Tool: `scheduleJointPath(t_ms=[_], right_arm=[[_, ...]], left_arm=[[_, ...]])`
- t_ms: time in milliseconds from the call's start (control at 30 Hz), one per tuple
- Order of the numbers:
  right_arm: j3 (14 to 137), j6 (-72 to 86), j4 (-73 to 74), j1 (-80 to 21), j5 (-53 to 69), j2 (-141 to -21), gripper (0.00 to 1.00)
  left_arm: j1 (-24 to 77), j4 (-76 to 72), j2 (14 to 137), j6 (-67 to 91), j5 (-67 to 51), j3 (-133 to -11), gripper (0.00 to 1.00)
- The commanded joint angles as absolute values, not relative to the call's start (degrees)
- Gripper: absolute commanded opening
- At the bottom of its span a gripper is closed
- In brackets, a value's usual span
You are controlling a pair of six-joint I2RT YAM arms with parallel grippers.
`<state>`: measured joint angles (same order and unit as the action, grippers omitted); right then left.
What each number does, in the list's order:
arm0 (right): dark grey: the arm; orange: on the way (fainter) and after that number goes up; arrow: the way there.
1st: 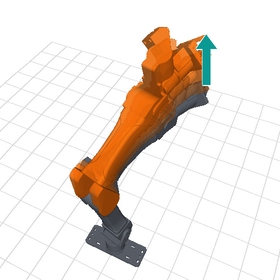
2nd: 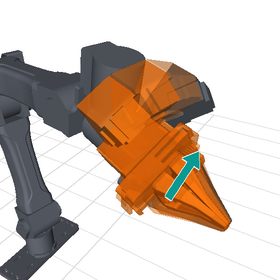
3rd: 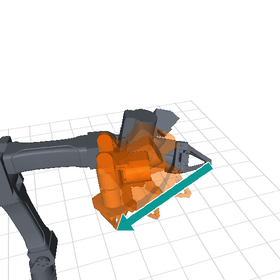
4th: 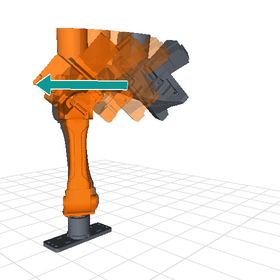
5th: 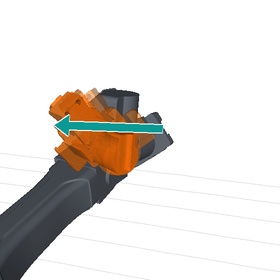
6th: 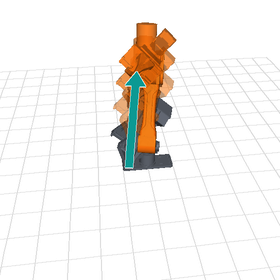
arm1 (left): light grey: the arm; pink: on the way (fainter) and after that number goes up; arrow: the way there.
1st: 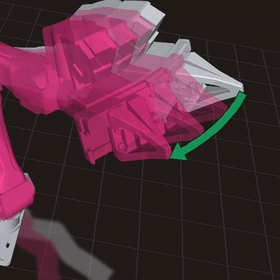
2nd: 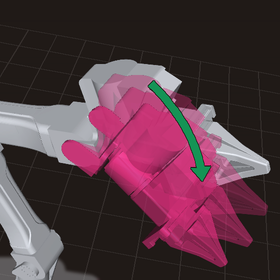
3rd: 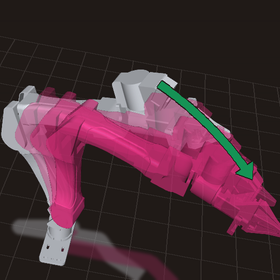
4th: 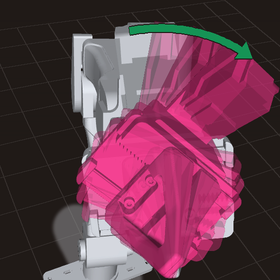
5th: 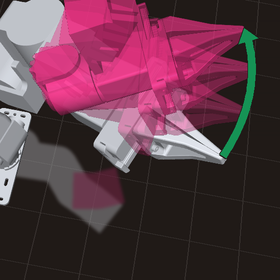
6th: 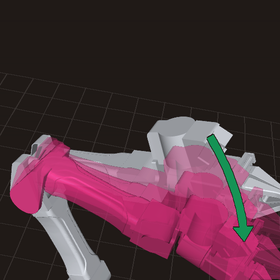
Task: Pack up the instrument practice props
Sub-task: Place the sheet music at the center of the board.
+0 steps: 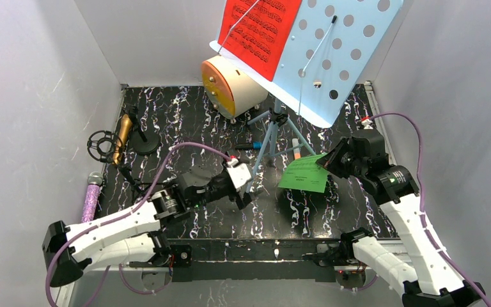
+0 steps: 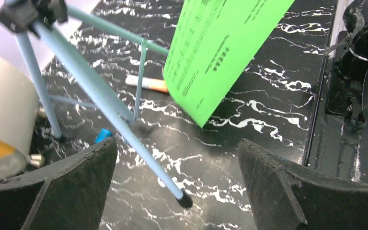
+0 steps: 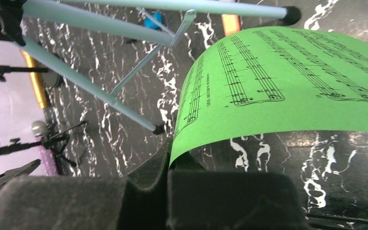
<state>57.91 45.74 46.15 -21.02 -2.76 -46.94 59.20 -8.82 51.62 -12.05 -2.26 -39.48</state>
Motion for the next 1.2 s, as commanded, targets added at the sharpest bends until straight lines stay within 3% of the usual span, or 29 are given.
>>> scheduleJointPath(t_ms=[0,233,500,767,1167], right_arm=[[60.0,47.3,44.5,-20.8,3.2,-45.9,0.01],[57.8,48.8,43.4,-20.8,4.6,-42.9,0.01],[56.3,49.7,42.1,-20.8,6.6,-41.6,0.01],[55.7,49.9,42.7,-20.8,6.9,-40.6,0.01],[55.7,50.5,42.9,-20.8,7.0,-40.1,0.01]], left_arm=[[64.0,-20.2,53.6,-22.4,1.9,-38.4,0.94],[69.1,-29.4,62.0,-30.9,2.4,-37.2,0.95],[78.3,-46.7,74.3,-40.6,11.5,-36.3,0.93],[80.6,-63.3,84.3,-43.4,20.2,-37.1,0.76],[80.8,-69.8,91.6,-46.8,22.1,-39.0,0.58]])
